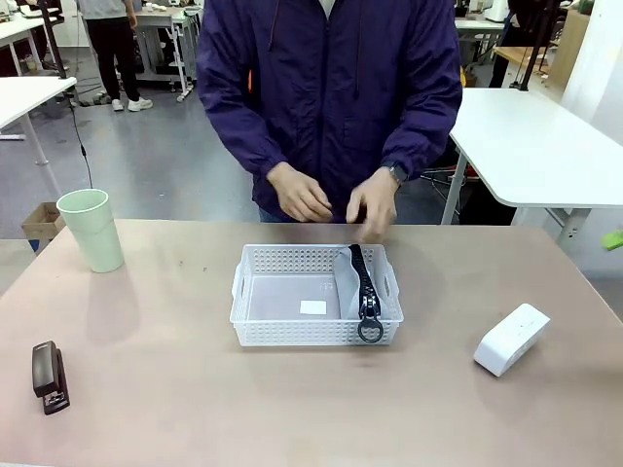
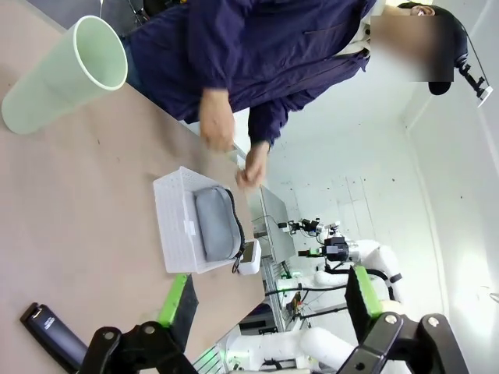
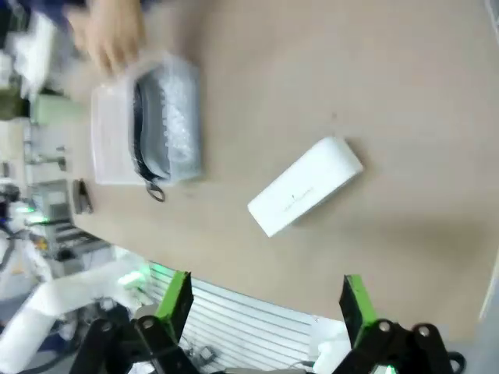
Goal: Efficiently arrange items inside the basket to fit them all.
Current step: Pick up the Digital clock and place it inside the Organizing basket.
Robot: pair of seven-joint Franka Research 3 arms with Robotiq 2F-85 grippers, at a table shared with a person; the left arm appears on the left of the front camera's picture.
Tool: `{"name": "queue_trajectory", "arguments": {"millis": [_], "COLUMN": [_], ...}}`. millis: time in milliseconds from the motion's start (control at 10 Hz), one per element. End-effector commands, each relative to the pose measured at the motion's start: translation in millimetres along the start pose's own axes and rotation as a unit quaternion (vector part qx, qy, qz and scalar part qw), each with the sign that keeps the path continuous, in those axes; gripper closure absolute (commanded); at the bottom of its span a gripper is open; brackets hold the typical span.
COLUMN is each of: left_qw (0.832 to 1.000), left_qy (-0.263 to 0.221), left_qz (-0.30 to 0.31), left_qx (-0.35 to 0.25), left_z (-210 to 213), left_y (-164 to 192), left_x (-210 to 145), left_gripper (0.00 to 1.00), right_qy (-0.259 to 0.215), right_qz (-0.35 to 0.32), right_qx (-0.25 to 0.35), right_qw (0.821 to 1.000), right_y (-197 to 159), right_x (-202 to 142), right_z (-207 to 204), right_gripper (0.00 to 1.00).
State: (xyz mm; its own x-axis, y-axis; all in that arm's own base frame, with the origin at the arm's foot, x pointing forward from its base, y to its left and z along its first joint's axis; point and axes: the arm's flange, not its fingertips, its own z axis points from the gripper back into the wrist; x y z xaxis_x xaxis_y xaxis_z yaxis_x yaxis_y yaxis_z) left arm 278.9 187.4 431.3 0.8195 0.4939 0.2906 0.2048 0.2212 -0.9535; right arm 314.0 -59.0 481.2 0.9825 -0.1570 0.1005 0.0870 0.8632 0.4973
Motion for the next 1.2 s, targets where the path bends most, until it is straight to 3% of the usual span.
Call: {"name": "queue_trajectory", "arguments": {"millis": [0, 100, 300, 600, 700, 1100], "left_qw": [1.0, 1.0, 1.0, 1.0, 1.0, 1.0], "left_qy": [-0.002, -0.002, -0.002, -0.002, -0.002, -0.002], "left_qz": [-0.011, -0.011, -0.011, -0.011, -0.011, -0.011], "left_qx": [-0.007, -0.007, -0.007, -0.007, -0.007, -0.007], "left_z": [2.0, 2.0, 2.0, 2.0, 2.0, 2.0], "left_y": [-1.5, -1.5, -1.5, -1.5, -1.5, -1.5], "left_x": [-0.4, -0.4, -0.4, -0.4, -0.4, -0.4], "left_gripper": [0.0, 0.0, 0.0, 0.0, 0.0, 0.0], "right_qy": [0.048, 0.039, 0.052, 0.021, 0.057, 0.053], "right_qz": [0.03, 0.026, 0.002, -0.025, 0.0, -0.006], "right_qx": [-0.152, -0.215, -0.267, -0.255, -0.265, -0.266], "right_qw": [0.987, 0.975, 0.962, 0.966, 0.963, 0.963], "right_y": [43.4, 61.8, 77.7, 74.1, 98.0, 94.8], "right_x": [-15.7, -22.4, -24.7, -17.9, -9.8, -7.5], "right_z": [-50.1, -68.8, -102.5, -104.0, -105.3, -104.0], "right_gripper": [0.0, 0.0, 0.0, 0.0, 0.0, 0.0]}}
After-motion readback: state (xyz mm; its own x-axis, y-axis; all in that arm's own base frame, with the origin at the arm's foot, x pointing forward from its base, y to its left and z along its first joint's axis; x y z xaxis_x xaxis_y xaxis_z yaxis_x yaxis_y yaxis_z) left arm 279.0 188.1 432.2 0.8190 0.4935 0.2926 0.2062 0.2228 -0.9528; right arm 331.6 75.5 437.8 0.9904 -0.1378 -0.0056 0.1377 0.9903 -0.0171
